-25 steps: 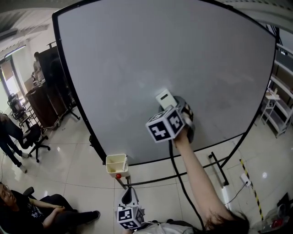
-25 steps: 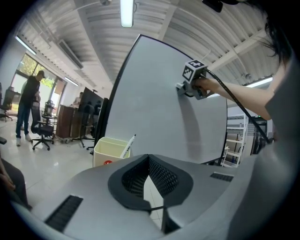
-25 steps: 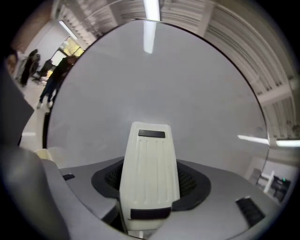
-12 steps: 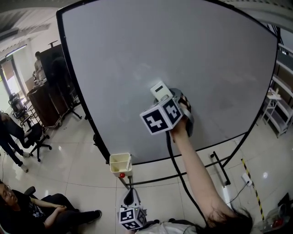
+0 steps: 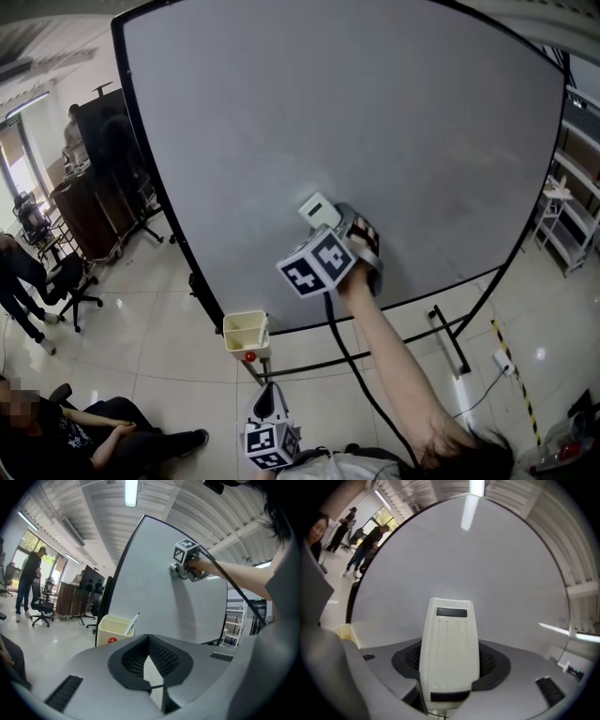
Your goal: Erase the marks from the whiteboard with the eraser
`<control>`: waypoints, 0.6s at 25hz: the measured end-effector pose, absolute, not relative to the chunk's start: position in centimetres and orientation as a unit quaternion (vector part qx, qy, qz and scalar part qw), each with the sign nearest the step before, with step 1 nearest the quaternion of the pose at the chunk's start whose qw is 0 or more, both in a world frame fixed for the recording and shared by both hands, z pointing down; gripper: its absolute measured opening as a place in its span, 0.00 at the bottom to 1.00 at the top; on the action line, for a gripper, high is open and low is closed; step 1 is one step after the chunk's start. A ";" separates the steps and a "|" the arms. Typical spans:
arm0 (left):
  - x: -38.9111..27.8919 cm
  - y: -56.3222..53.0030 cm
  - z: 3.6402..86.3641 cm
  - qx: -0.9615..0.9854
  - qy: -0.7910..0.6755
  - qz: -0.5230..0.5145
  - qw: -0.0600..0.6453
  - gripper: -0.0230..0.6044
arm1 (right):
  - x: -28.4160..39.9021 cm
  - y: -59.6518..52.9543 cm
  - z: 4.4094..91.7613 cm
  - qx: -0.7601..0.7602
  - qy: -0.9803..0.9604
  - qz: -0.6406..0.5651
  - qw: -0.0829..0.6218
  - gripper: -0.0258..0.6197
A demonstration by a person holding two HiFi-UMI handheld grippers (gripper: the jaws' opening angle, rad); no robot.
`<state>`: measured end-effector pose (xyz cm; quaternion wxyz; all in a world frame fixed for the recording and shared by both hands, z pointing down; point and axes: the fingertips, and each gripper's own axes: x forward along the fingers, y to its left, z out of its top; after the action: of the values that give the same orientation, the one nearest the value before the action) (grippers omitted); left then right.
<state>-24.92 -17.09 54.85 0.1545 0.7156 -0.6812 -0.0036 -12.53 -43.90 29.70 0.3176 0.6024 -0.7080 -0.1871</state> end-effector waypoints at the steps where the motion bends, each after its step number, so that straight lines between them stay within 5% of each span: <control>1: -25.1 -17.1 55.1 0.715 -0.681 -0.001 0.157 0.02 | -10.4 -44.2 26.9 0.626 -0.703 -0.176 0.288 0.47; 5: -25.8 -17.1 55.1 0.712 -0.684 -0.004 0.158 0.02 | -4.8 -45.1 22.7 0.672 -0.693 -0.122 0.229 0.46; 12: -24.6 -18.2 54.7 0.724 -0.671 -0.007 0.160 0.02 | -11.4 -44.1 34.4 0.600 -0.702 -0.169 0.346 0.45; 15: -23.6 -18.3 54.5 0.732 -0.662 -0.007 0.157 0.02 | -11.3 -44.3 35.7 0.588 -0.727 -0.147 0.322 0.45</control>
<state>-23.64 -18.33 54.45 0.1568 0.7325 -0.6624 -0.0074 -11.30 -44.27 35.72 0.3224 0.5885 -0.7267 -0.1475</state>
